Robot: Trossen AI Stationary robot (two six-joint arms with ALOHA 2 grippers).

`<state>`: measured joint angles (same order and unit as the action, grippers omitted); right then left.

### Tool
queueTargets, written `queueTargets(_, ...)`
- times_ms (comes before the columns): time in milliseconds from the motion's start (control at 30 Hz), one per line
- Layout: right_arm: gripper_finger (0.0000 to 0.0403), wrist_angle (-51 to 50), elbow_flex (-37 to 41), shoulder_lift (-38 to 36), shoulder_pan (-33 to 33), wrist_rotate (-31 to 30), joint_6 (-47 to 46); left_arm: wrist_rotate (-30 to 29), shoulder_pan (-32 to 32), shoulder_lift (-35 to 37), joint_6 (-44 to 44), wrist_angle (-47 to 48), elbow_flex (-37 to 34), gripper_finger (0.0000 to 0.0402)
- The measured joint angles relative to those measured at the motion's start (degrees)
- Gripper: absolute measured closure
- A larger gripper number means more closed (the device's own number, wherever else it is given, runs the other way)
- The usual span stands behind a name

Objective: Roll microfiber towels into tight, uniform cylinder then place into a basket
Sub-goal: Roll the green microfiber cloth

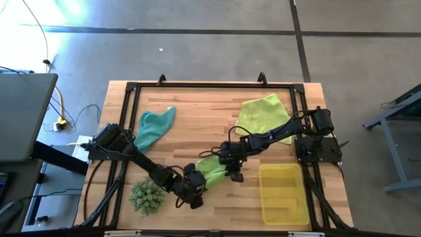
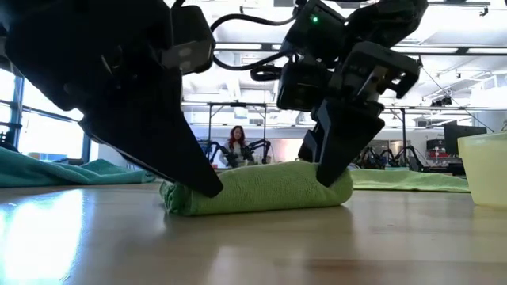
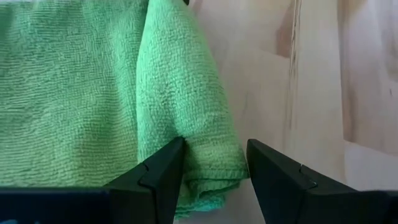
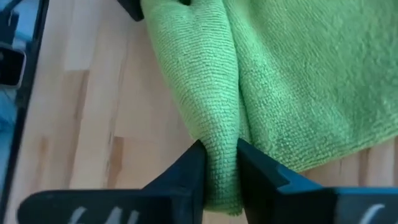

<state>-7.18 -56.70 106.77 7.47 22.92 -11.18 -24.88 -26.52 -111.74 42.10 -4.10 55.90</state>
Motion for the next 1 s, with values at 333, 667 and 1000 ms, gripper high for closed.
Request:
queueTargets(333, 0.0285, -16.7, -10.0, -0.3, -1.5, -5.7, 21.9, 4.1, 0.1, 0.0, 2.1, 1.9, 0.1, 0.0234)
queueTargets(667, 0.028, -36.2, -17.3, -0.6, 2.4, -8.2, 36.7, 4.7, -0.1, 0.0, 2.2, 2.8, 0.0, 0.0234)
queueTargets(1000, 0.0293, -34.3, -10.0, -10.2, 3.2, -10.4, 36.5, 3.7, -0.1, -0.1, 3.3, 2.2, -0.1, 0.0234)
